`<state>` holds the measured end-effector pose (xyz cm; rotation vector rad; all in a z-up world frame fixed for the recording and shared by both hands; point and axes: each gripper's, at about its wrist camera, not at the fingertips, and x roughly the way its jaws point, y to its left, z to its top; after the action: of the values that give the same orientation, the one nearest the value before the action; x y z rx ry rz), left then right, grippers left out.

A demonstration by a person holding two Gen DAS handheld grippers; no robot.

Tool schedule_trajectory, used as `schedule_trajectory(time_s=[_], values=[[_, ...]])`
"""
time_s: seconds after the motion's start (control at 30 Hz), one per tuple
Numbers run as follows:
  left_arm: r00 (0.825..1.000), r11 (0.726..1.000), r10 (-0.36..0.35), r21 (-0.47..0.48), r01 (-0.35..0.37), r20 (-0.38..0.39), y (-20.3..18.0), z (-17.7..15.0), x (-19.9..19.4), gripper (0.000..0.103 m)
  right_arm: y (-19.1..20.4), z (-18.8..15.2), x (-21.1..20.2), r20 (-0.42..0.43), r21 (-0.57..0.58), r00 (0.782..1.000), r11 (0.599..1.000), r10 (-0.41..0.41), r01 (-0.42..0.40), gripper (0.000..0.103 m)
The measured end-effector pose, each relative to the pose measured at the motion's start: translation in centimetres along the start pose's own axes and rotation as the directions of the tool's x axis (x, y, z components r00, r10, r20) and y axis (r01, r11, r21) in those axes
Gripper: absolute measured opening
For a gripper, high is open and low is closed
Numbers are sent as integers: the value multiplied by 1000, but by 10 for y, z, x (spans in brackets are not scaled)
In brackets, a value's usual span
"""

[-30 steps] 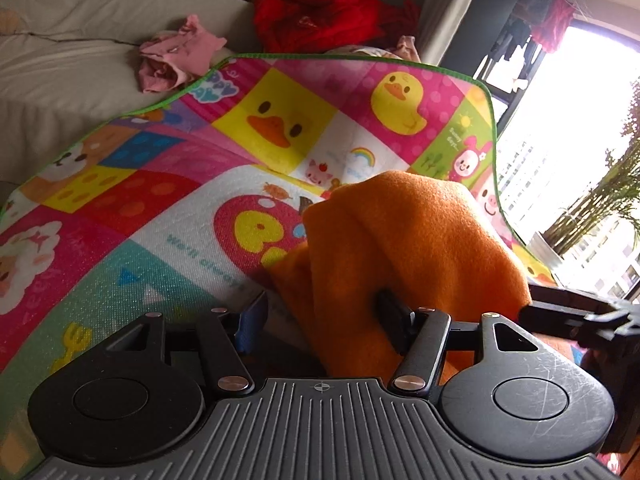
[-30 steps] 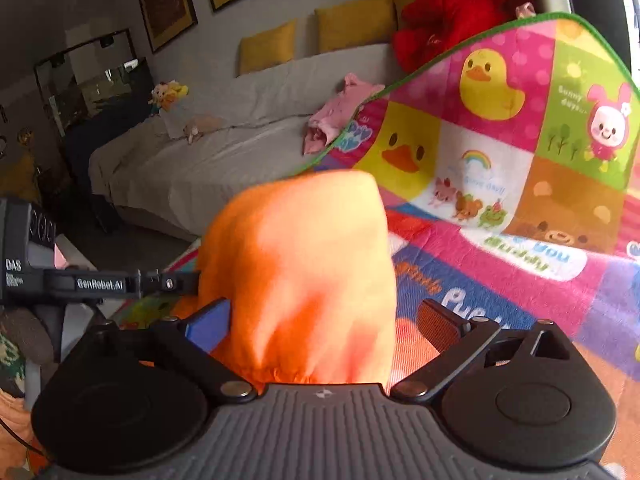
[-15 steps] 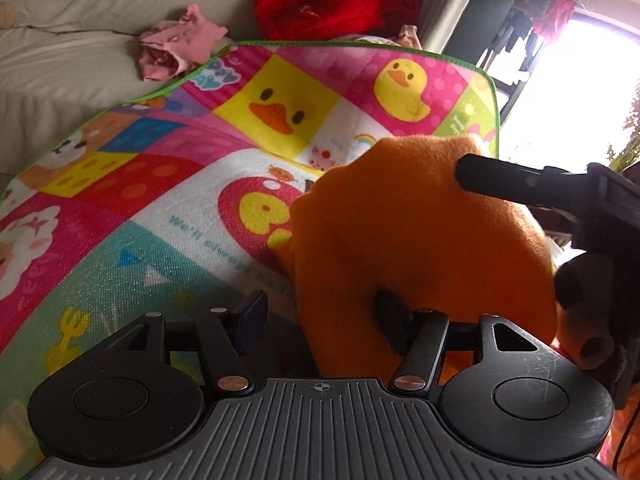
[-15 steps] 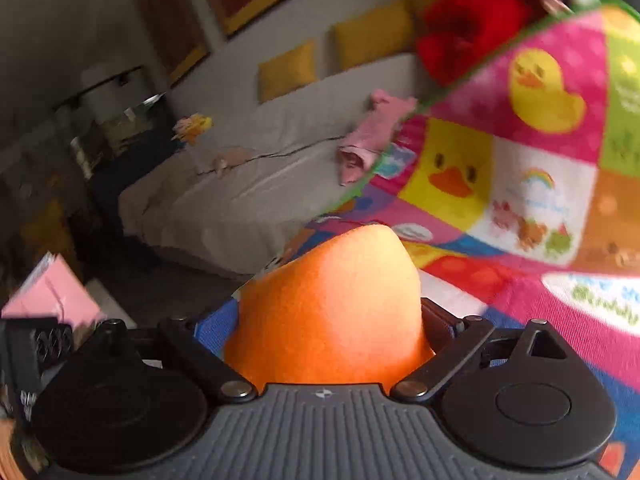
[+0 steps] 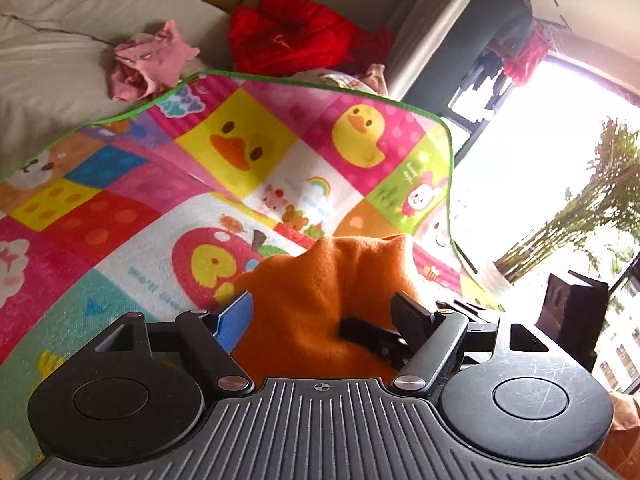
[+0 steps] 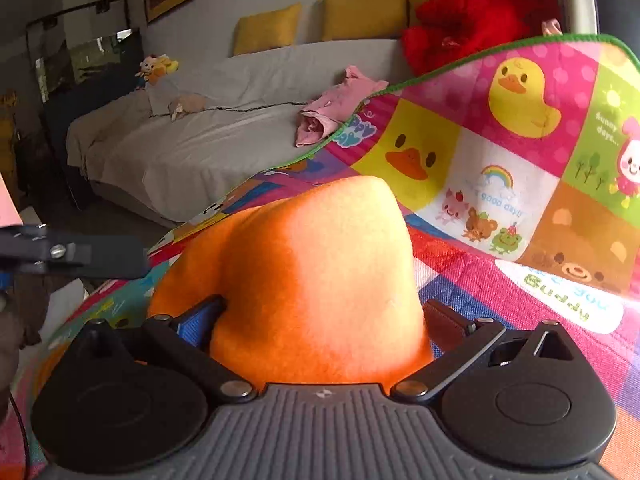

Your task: Fold clothes

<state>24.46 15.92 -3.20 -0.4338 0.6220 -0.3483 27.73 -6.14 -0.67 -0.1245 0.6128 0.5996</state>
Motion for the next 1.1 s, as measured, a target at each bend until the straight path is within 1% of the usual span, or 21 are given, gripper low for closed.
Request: schedule_trajectory(time_s=[0.03,0.07,0.1,0.17,0.2,0.27,0.37,0.47,0.5,0.53,0.57,0.67,0.73,0.77,0.83,0.9,0.93,1.0,1.03,1.1], values=[[999,999,38,21,-38,-22,-2,-2,7,74,2,-2,-6,8,-22,1000,1000,-2,2,103],[996,997,72,34,-71,-44,-2,-5,14,73,2,-4,-12,10,-48,1000,999,0,1,103],[995,996,83,33,-82,-57,1,-8,18,76,3,-7,-19,10,-75,1000,997,3,-2,103],[994,997,82,4,-82,-66,10,-14,21,79,4,-14,-31,6,-133,1000,991,5,-4,103],[994,996,85,-5,-86,-65,12,-15,21,80,5,-20,-32,-7,-164,1000,986,-7,6,103],[993,995,99,19,-98,-67,10,-17,24,81,7,-34,-28,-30,-208,998,977,-55,47,103],[990,989,132,70,-128,-58,3,-19,28,82,8,-44,-26,-27,-174,997,983,-68,62,103],[989,989,138,71,-134,-59,2,-18,29,82,13,-45,-28,-11,-190,997,979,-80,76,103],[989,989,137,69,-133,-59,3,-17,28,82,13,-44,-30,-7,-198,997,978,-71,68,103],[989,988,138,69,-134,-57,3,-17,28,82,12,-41,-34,-8,-194,999,980,-46,44,103],[989,988,140,70,-136,-54,3,-17,27,82,6,-38,-39,-6,-170,1000,985,-4,2,103],[989,989,137,71,-133,-51,3,-15,27,82,-17,-25,-58,51,-17,992,993,118,-117,103],[992,991,122,67,-119,-41,1,-13,27,81,-31,-15,-67,117,83,985,988,124,-134,103],[994,992,108,64,-106,-33,-1,-10,27,81,-36,-10,-66,134,112,987,988,93,-108,99],[997,995,77,57,-76,-15,-5,-4,27,78,-39,-3,-53,109,111,994,994,-32,19,90],[998,997,56,48,-56,9,-11,3,23,76,-46,-3,-35,91,106,987,987,-130,120,90],[999,998,45,47,-46,20,-14,5,19,77,-50,-4,-28,81,110,982,981,-169,160,90],[999,998,30,55,-32,34,-20,4,12,78,-59,-11,-19,69,128,972,968,-226,216,90],[999,997,35,65,-36,26,-22,2,11,82,-63,-14,-18,66,135,967,963,-244,234,90],[999,996,45,84,-44,-3,-25,-5,15,84,-71,-18,-18,64,136,965,960,-255,245,95]])
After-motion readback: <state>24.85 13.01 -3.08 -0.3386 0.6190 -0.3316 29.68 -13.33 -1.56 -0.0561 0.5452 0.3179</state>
